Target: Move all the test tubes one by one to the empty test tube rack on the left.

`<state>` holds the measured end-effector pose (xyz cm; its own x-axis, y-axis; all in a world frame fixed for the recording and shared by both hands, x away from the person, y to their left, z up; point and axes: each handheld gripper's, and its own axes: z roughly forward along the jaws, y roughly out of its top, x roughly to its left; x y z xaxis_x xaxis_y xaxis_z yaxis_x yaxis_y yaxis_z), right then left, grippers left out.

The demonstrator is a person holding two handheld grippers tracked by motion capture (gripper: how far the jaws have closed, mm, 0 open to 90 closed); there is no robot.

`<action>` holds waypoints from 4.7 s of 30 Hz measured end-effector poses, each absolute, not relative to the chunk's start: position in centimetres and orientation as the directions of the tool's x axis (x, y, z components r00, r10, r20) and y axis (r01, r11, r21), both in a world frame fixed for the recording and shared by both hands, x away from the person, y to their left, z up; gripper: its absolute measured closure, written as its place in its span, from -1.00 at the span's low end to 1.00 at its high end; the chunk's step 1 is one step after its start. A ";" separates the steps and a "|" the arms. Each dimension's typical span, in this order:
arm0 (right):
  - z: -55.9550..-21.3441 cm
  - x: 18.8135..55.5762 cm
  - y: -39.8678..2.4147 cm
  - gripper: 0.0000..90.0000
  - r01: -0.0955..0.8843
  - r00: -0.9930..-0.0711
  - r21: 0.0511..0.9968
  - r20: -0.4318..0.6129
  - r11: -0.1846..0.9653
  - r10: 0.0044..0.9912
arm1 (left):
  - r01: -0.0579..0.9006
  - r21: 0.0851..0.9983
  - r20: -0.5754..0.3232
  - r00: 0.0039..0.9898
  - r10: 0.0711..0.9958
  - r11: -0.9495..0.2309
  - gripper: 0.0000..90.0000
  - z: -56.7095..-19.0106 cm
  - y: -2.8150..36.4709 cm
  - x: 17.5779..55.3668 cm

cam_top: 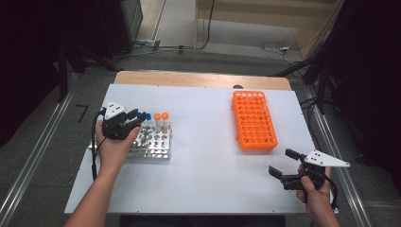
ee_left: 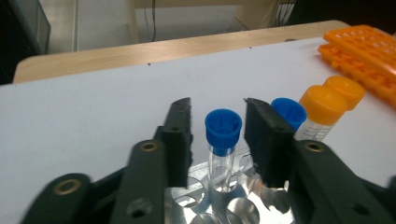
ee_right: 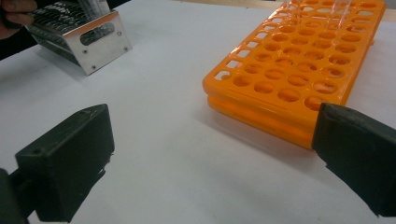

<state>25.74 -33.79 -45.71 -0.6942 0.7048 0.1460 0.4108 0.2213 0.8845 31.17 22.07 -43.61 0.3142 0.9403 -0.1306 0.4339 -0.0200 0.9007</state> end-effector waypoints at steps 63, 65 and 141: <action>-44.6 39.7 -32.8 -0.13 0.499 -0.519 0.856 0.169 0.136 0.838 | 0.355 0.934 -0.192 0.605 0.772 -0.046 -1.00 -44.1 17.1 23.0; -44.9 40.5 -32.6 -0.06 0.505 -0.526 0.852 0.176 0.140 0.832 | 0.353 0.935 -0.192 0.607 0.771 -0.045 -1.00 -44.1 17.1 23.0; -42.4 32.3 -29.1 0.65 0.358 -0.662 0.914 0.105 0.190 0.742 | 0.342 0.934 -0.180 0.696 0.695 -0.101 -1.00 -43.9 14.0 22.9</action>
